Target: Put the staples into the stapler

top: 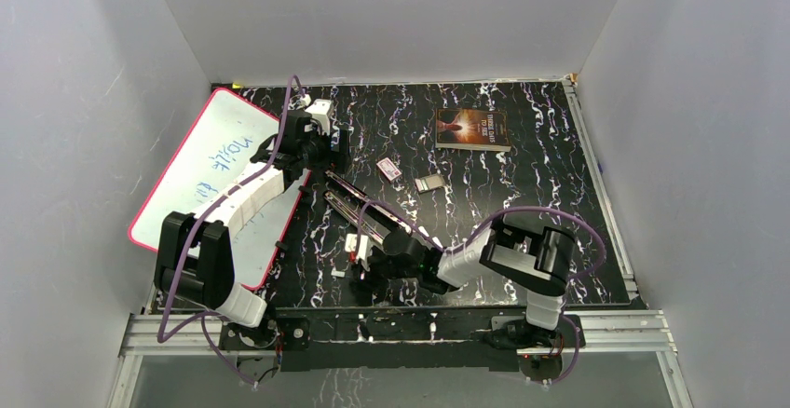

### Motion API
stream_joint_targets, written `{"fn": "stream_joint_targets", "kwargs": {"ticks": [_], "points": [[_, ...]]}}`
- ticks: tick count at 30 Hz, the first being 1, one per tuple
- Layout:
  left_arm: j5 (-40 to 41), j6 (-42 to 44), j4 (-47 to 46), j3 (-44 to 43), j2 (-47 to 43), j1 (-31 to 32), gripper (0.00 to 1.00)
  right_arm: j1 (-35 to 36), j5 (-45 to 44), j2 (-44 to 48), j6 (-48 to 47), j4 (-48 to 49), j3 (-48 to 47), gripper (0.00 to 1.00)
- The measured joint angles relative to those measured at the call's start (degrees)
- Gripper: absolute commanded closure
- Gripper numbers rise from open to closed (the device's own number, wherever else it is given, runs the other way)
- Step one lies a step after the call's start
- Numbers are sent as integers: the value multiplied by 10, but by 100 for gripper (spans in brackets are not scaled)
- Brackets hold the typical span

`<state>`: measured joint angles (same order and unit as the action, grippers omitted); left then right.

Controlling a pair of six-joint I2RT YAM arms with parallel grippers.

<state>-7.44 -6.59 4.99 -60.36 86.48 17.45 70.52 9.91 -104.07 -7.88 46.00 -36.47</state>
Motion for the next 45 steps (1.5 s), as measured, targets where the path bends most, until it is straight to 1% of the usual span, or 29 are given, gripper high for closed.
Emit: {"fn": "stream_joint_targets", "kwargs": {"ticks": [8,22,30,45], "points": [[1,0,0,0,0,0,8,-1,17,-13,-11,21,-3,51],[2,0,0,0,0,0,8,-2,35,-40,-13,9,-40,55],[2,0,0,0,0,0,8,-2,38,-46,-13,6,-48,62],[2,0,0,0,0,0,8,-1,40,-52,-13,5,-55,69]]}}
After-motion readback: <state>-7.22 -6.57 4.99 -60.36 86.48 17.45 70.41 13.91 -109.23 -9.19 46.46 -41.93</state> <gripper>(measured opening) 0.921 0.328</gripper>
